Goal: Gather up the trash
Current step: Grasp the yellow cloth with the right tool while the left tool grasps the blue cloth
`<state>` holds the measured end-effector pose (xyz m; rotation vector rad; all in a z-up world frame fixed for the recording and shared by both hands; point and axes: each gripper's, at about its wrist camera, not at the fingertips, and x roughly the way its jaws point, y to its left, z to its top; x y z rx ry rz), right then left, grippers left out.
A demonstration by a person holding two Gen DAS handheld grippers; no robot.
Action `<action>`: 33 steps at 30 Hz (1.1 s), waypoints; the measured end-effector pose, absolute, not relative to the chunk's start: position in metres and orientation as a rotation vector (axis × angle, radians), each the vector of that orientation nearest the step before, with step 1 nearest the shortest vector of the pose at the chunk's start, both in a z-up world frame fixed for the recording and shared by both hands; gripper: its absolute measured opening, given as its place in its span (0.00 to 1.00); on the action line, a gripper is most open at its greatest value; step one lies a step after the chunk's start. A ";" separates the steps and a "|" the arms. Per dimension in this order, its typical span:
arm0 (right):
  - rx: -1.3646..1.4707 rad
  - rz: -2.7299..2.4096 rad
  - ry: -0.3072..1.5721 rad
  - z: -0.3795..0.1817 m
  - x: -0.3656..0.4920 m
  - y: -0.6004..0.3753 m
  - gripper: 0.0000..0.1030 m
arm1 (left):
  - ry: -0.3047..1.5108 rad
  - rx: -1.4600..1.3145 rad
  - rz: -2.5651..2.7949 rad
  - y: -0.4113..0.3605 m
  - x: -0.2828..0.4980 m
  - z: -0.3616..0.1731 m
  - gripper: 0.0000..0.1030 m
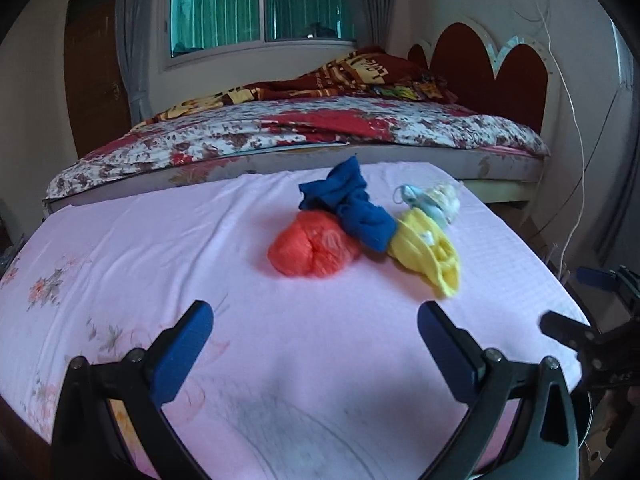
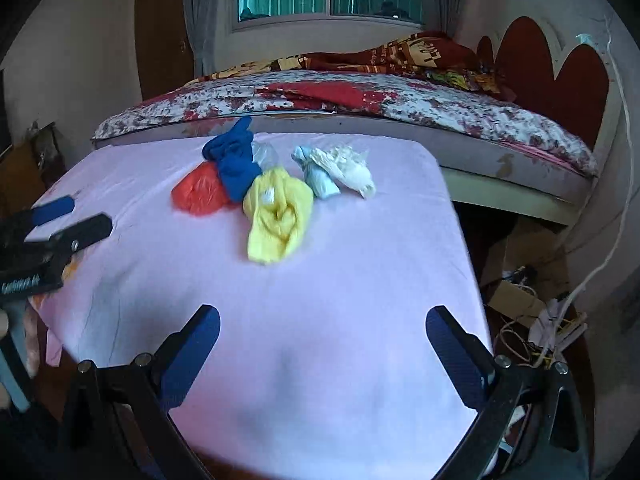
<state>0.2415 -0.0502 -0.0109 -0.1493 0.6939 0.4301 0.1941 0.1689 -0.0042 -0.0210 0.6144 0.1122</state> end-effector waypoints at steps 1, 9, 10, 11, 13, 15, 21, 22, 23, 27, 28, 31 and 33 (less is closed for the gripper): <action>-0.141 0.432 0.700 -0.011 0.250 -0.044 1.00 | 0.617 -0.020 0.111 0.172 0.198 -0.005 0.98; -0.133 0.485 0.743 -0.024 0.316 0.011 0.92 | 0.652 -0.033 0.100 0.190 0.238 -0.016 0.89; -0.135 0.487 0.749 -0.026 0.323 0.015 0.89 | 0.654 -0.036 0.099 0.191 0.242 -0.017 0.89; -0.136 0.489 0.757 -0.029 0.331 0.019 0.89 | 0.658 -0.040 0.097 0.193 0.245 -0.018 0.89; -0.133 0.488 0.774 -0.034 0.345 0.024 0.87 | 0.656 -0.038 0.100 0.195 0.252 -0.021 0.89; -0.132 0.498 0.797 -0.041 0.358 0.031 0.83 | 0.671 -0.054 0.096 0.198 0.259 -0.026 0.89; -0.137 0.542 0.832 -0.053 0.380 0.045 0.57 | 0.690 -0.086 0.078 0.198 0.274 -0.031 0.86; -0.138 0.546 0.826 -0.053 0.379 0.045 0.44 | 0.687 -0.085 0.076 0.197 0.275 -0.031 0.86; -0.142 0.549 0.812 -0.052 0.378 0.044 0.41 | 0.682 -0.083 0.070 0.194 0.277 -0.030 0.85; -0.142 0.546 0.773 -0.043 0.363 0.027 0.33 | 0.675 -0.068 0.037 0.182 0.284 -0.028 0.82; -0.148 0.531 0.770 -0.041 0.360 0.022 0.33 | 0.674 -0.065 0.030 0.179 0.286 -0.028 0.82; -0.146 0.490 0.754 -0.038 0.352 0.006 0.33 | 0.676 -0.042 -0.001 0.163 0.292 -0.029 0.82; -0.140 0.461 0.756 -0.039 0.352 -0.003 0.33 | 0.685 -0.028 -0.016 0.154 0.294 -0.032 0.78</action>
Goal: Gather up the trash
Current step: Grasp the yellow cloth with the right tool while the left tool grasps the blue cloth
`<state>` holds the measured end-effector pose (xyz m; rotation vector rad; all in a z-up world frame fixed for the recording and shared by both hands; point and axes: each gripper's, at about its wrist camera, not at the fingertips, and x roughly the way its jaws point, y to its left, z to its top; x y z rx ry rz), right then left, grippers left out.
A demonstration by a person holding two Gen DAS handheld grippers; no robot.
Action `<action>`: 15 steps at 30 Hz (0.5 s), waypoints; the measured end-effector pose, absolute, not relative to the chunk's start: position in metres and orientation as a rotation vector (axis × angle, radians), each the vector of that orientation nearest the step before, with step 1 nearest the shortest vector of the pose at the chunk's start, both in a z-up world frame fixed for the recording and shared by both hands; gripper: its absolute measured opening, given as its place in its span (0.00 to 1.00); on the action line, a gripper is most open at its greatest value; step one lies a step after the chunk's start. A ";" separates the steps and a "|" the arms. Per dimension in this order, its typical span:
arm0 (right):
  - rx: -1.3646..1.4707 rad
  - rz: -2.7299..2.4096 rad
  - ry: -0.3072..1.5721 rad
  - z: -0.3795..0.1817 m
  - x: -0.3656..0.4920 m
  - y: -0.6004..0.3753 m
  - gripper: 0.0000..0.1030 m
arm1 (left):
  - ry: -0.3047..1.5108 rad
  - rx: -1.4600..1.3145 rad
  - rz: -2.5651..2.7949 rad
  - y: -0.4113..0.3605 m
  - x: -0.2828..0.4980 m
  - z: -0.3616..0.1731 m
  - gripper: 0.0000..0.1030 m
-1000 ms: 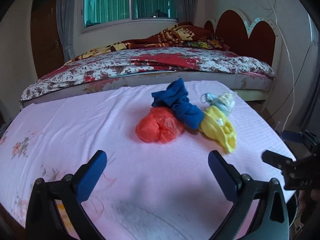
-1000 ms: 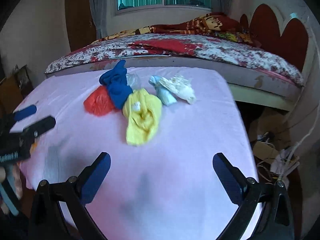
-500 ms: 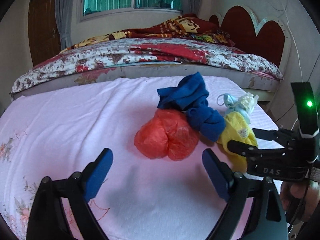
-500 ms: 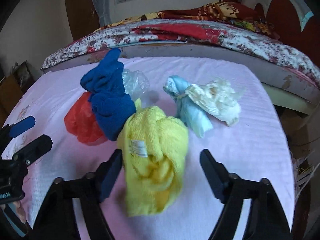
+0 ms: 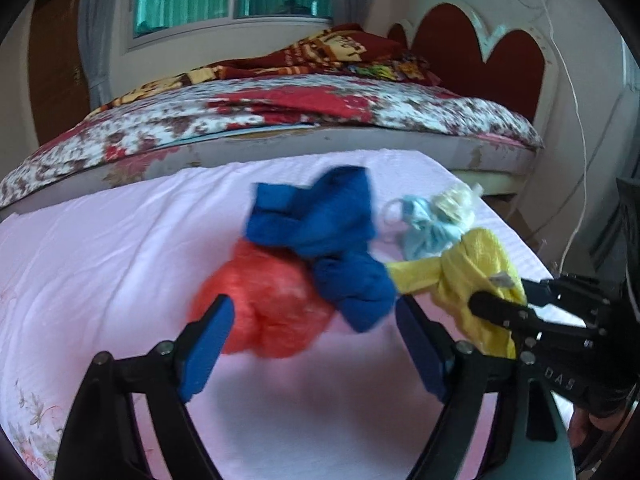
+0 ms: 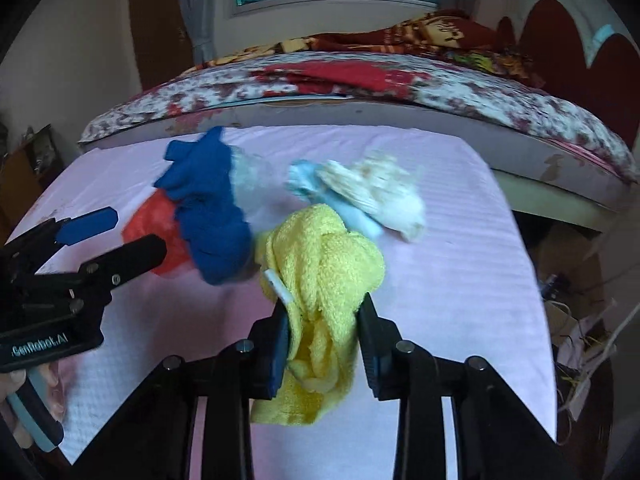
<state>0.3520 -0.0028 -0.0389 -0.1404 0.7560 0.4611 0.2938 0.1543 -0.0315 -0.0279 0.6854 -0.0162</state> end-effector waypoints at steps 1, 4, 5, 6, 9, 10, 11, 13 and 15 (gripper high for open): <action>-0.133 0.451 0.758 -0.040 0.352 -0.007 0.33 | 0.686 -0.027 -0.025 0.150 0.295 -0.033 0.78; -0.123 0.443 0.760 -0.044 0.353 -0.017 0.33 | 0.689 -0.033 -0.032 0.144 0.299 -0.037 0.77; -0.120 0.441 0.763 -0.045 0.354 -0.020 0.33 | 0.698 -0.046 -0.035 0.144 0.302 -0.040 0.77; -0.106 0.440 0.761 -0.044 0.355 -0.023 0.33 | 0.703 -0.056 -0.040 0.143 0.306 -0.042 0.77; -0.099 0.412 0.740 -0.039 0.357 -0.032 0.33 | 0.709 -0.053 -0.050 0.135 0.316 -0.043 0.71; -0.089 0.416 0.745 -0.038 0.359 -0.034 0.33 | 0.703 -0.048 -0.045 0.133 0.319 -0.042 0.71; -0.092 0.413 0.746 -0.038 0.361 -0.035 0.33 | 0.706 -0.034 -0.032 0.130 0.325 -0.040 0.71; -0.095 0.409 0.749 -0.038 0.366 -0.038 0.33 | 0.717 -0.020 -0.014 0.126 0.335 -0.042 0.71; -0.087 0.408 0.754 -0.038 0.368 -0.042 0.33 | 0.747 0.011 0.018 0.123 0.348 -0.048 0.61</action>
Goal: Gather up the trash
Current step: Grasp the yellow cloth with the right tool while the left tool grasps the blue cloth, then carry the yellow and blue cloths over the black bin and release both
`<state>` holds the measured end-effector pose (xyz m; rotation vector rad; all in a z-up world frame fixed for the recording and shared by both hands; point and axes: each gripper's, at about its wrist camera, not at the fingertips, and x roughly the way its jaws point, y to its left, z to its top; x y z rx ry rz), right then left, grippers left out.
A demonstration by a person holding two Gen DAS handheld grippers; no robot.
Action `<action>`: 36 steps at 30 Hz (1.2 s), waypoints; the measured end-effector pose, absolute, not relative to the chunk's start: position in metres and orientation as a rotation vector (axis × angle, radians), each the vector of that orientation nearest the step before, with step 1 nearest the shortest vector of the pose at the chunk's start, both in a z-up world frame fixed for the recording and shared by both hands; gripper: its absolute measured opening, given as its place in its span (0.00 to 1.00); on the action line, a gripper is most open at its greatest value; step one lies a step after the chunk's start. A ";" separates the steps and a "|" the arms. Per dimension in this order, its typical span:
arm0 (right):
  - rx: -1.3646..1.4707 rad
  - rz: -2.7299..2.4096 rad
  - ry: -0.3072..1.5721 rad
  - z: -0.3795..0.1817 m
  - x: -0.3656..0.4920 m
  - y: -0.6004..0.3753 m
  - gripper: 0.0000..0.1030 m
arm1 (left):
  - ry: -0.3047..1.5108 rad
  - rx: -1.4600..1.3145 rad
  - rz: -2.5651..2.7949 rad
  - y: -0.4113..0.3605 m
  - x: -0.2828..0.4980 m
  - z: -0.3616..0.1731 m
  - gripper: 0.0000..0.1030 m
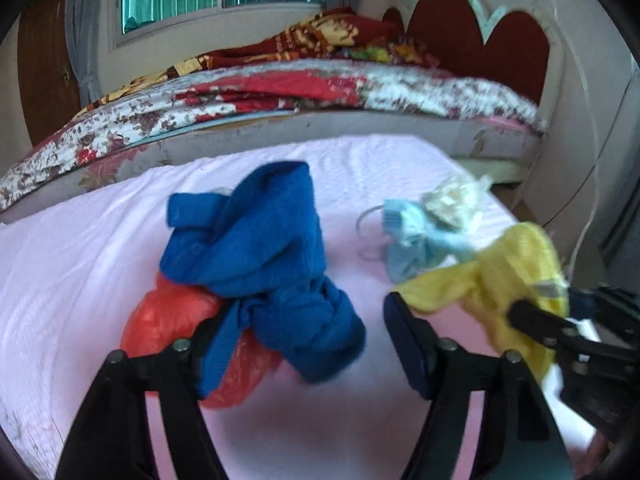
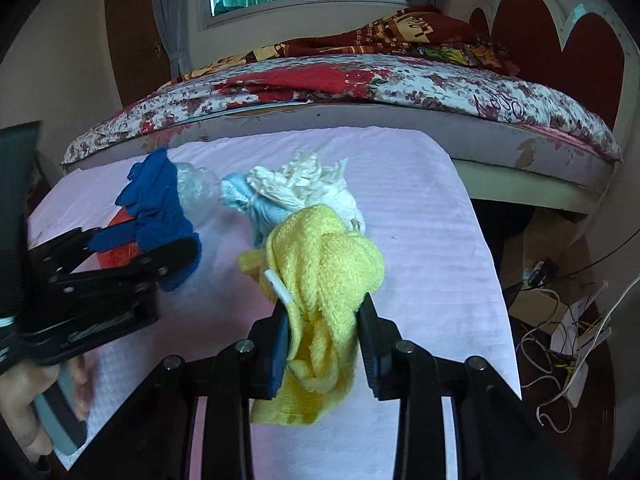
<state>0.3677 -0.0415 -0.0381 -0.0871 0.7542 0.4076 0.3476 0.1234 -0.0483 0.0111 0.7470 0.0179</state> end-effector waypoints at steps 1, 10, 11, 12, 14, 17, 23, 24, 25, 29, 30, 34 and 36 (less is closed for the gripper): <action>-0.087 0.407 0.757 -0.039 0.368 -0.043 0.33 | 0.772 0.022 0.037 0.123 0.352 -0.053 0.56; -0.058 0.429 0.774 -0.042 0.359 -0.051 0.33 | 0.738 -0.066 -0.022 0.139 0.328 -0.035 0.36; -0.056 0.430 0.775 -0.042 0.358 -0.050 0.33 | 0.737 -0.067 -0.023 0.140 0.326 -0.033 0.36; -0.053 0.433 0.776 -0.042 0.355 -0.050 0.33 | 0.735 -0.074 -0.033 0.142 0.321 -0.030 0.36; -0.049 0.440 0.780 -0.042 0.350 -0.049 0.33 | 0.731 -0.096 -0.055 0.148 0.315 -0.027 0.37; -0.049 0.448 0.778 -0.038 0.341 -0.048 0.33 | 0.727 -0.096 -0.068 0.153 0.305 -0.023 0.37; -0.063 0.458 0.759 -0.027 0.323 -0.051 0.33 | 0.676 -0.057 -0.069 0.155 0.278 -0.010 0.36; -0.067 0.457 0.756 -0.025 0.321 -0.052 0.33 | 0.677 -0.051 -0.071 0.155 0.274 -0.009 0.36; -0.070 0.454 0.753 -0.023 0.318 -0.053 0.33 | 0.677 -0.053 -0.072 0.156 0.271 -0.009 0.36; -0.069 0.447 0.748 -0.017 0.310 -0.057 0.33 | 0.672 -0.058 -0.077 0.166 0.258 -0.010 0.37; -0.067 0.449 0.748 -0.017 0.307 -0.059 0.33 | 0.674 -0.053 -0.068 0.169 0.255 -0.011 0.37; -0.067 0.455 0.751 -0.021 0.300 -0.060 0.32 | 0.691 -0.049 -0.054 0.178 0.246 -0.016 0.33; -0.075 0.454 0.744 -0.022 0.293 -0.061 0.30 | 0.691 -0.042 -0.055 0.175 0.239 -0.016 0.30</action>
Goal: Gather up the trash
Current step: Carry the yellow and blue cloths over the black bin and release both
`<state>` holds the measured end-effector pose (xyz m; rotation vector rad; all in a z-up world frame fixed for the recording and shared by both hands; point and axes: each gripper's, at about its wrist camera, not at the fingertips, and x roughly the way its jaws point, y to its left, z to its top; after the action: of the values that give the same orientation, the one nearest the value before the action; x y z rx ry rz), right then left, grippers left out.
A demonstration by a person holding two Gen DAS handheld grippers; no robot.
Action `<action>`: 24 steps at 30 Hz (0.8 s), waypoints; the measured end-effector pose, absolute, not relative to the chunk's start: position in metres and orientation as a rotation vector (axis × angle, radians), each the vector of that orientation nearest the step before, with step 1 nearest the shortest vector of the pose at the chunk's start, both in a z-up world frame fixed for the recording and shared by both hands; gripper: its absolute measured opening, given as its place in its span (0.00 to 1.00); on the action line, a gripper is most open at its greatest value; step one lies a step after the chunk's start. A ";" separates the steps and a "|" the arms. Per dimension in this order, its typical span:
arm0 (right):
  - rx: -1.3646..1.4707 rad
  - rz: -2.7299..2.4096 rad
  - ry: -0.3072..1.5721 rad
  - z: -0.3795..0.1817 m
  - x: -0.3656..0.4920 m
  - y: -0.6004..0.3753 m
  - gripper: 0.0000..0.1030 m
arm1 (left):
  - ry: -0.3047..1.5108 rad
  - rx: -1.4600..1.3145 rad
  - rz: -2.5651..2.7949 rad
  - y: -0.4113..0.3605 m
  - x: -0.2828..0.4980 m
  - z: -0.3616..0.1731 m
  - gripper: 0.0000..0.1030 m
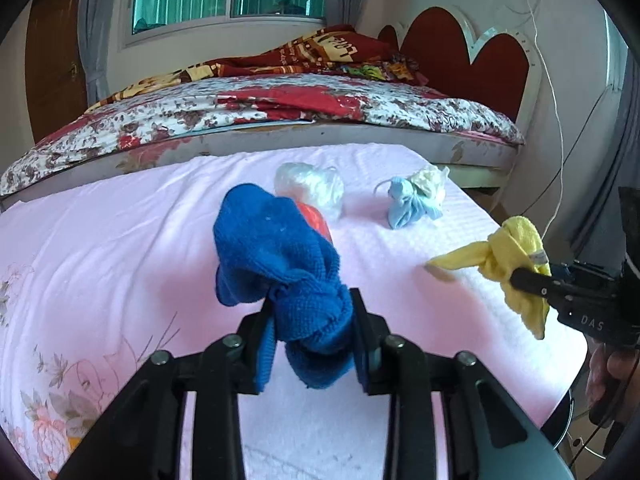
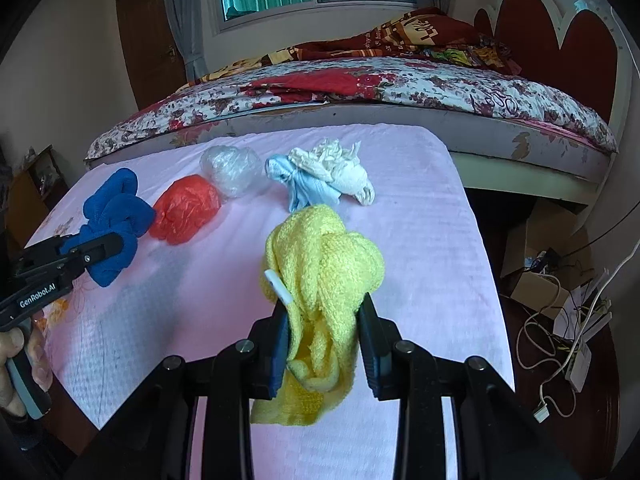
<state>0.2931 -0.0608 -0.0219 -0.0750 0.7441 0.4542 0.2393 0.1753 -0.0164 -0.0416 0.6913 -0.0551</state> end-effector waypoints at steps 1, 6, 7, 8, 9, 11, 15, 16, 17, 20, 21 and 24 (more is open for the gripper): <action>-0.079 0.454 0.738 -0.021 0.289 -0.062 0.29 | 0.689 -0.032 -0.057 0.173 0.237 -0.016 0.29; -0.089 0.453 0.710 -0.010 0.264 -0.070 0.27 | 0.662 0.016 -0.089 0.150 0.216 -0.014 0.28; -0.088 0.453 0.706 -0.008 0.260 -0.073 0.27 | 0.662 0.020 -0.096 0.146 0.212 -0.014 0.28; -0.087 0.449 0.699 -0.004 0.255 -0.076 0.27 | 0.658 0.025 -0.096 0.142 0.208 -0.013 0.28; -0.086 0.446 0.693 -0.001 0.249 -0.080 0.27 | 0.655 0.028 -0.101 0.139 0.204 -0.013 0.28; -0.080 0.443 0.683 0.006 0.237 -0.088 0.27 | 0.651 0.025 -0.104 0.133 0.196 -0.011 0.28; -0.078 0.430 0.658 0.019 0.213 -0.104 0.27 | 0.646 0.014 -0.107 0.123 0.180 -0.008 0.28; -0.075 0.427 0.651 0.023 0.205 -0.111 0.27 | 0.642 0.017 -0.107 0.118 0.175 -0.006 0.28; -0.073 0.426 0.647 0.025 0.199 -0.116 0.27 | 0.637 0.015 -0.109 0.114 0.171 -0.004 0.28; -0.073 0.424 0.638 0.031 0.179 -0.133 0.27 | 0.622 0.020 -0.119 0.099 0.158 0.003 0.28; -0.076 0.421 0.635 0.032 0.173 -0.139 0.27 | 0.617 0.021 -0.126 0.094 0.154 0.005 0.28; -0.076 0.418 0.632 0.036 0.157 -0.157 0.27 | 0.599 0.039 -0.146 0.075 0.141 0.012 0.28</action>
<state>0.1565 -0.1575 0.0356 -0.0763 0.6322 0.4184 0.1414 0.0753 0.0121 0.0387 0.5993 -0.1455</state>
